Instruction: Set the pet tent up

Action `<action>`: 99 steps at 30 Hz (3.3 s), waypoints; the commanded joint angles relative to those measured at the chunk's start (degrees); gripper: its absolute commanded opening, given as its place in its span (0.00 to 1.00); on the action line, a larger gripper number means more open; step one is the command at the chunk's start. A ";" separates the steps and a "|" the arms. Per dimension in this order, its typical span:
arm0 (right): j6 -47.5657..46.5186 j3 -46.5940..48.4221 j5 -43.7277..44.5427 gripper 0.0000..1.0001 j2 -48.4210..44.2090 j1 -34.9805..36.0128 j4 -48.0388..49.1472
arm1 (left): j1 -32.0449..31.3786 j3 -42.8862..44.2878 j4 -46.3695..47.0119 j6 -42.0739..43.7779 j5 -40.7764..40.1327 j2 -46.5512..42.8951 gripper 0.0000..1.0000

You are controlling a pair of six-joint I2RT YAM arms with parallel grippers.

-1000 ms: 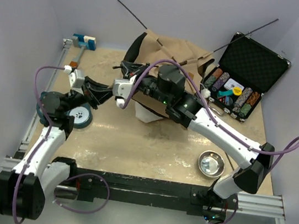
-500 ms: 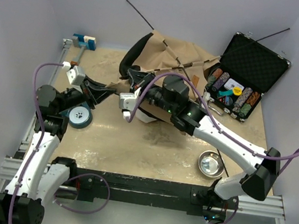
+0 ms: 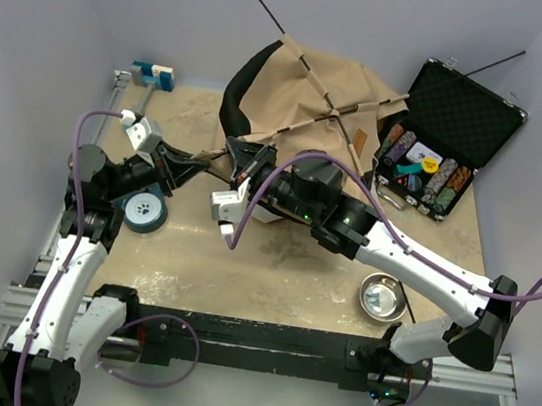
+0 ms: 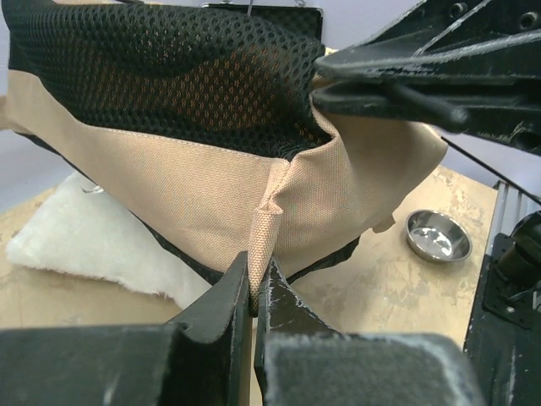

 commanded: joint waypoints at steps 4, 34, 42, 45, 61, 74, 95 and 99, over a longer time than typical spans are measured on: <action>-4.31 0.03 8.59 0.00 0.92 0.32 1.51 | -0.19 3.99 -2.29 5.74 0.79 -2.56 0.00; -3.87 -1.11 12.64 0.00 4.52 2.08 4.15 | -0.54 3.38 -9.86 14.71 5.81 -5.29 0.00; -2.37 -1.20 11.68 0.00 4.00 2.08 4.76 | -0.63 2.76 -11.09 18.58 6.60 -5.29 0.00; -2.72 -1.37 11.76 0.00 4.08 2.17 4.50 | -0.81 2.85 -11.00 18.58 6.60 -5.02 0.00; -5.80 -1.73 10.88 0.00 4.61 3.05 2.57 | -1.69 4.17 -11.09 17.08 5.37 -3.62 0.00; -8.61 -4.10 10.97 0.00 4.26 3.40 1.86 | -2.04 5.22 -13.64 16.91 4.58 -2.83 0.00; -12.39 -6.12 11.50 0.00 5.75 5.07 2.83 | -2.39 8.29 -22.78 17.79 6.16 0.51 0.13; -13.45 -8.23 11.93 0.00 6.37 5.42 4.49 | -2.74 8.03 -23.31 15.17 6.95 1.57 0.13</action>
